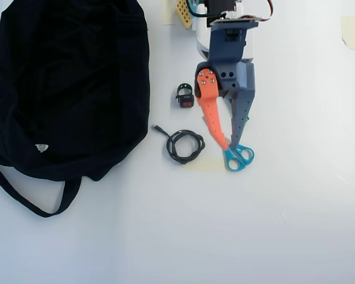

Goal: Put the bike light into the black bag

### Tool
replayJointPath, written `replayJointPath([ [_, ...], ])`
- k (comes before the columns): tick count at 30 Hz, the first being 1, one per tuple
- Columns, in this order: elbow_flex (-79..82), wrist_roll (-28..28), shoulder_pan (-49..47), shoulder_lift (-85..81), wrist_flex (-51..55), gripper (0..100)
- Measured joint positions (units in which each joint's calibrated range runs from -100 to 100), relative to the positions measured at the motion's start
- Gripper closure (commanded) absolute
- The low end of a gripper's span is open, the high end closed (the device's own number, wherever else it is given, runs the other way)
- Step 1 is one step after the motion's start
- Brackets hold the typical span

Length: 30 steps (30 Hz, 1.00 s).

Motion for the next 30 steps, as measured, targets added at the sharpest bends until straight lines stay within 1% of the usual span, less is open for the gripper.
replayJointPath([
  [5,-8.02,0.0,0.0,7.14,0.0,98],
  [9,-11.48,0.0,0.0,9.88,0.0,98],
  [17,-11.79,0.0,0.22,10.05,0.0,98],
  [22,-11.79,0.0,3.09,10.05,0.0,98],
  [30,-10.38,0.0,3.01,10.05,0.0,98],
])
